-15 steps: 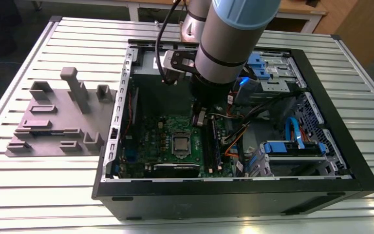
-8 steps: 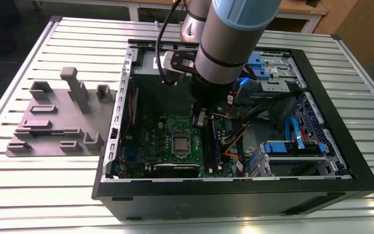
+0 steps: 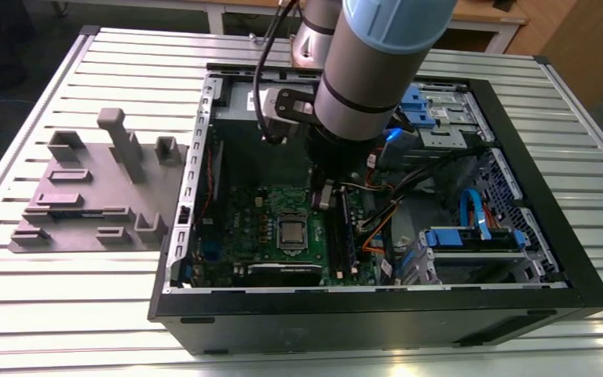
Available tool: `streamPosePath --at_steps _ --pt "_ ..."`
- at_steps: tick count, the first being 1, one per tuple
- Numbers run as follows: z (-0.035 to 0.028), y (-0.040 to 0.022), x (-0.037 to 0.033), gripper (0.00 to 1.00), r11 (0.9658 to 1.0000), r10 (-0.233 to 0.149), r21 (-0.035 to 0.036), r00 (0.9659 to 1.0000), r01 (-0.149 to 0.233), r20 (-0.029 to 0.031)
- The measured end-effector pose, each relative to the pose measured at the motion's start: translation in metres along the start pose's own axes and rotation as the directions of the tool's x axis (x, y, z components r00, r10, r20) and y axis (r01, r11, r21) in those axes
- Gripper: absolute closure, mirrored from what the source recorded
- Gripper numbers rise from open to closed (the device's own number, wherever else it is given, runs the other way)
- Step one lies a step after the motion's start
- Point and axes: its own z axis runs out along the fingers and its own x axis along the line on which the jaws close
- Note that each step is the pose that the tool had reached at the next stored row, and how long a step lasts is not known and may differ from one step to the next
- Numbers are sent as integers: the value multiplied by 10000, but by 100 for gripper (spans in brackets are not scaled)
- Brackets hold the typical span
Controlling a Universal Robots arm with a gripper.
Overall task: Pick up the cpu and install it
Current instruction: 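Install the first cpu locking lever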
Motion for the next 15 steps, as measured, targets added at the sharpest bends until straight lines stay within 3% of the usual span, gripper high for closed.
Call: streamPosePath --at_steps 3,9,11,13,15 --pt "9 -3 8 90 9999 -101 7 9999 101 -99" --pt "27 -6 16 90 9997 -226 61 9984 229 -510" --pt "38 -8 20 90 9997 -244 76 9978 249 -622" --pt "48 -10 29 90 9996 -268 84 9972 274 -695" --pt "58 -13 45 90 9995 -305 84 9970 312 -718"
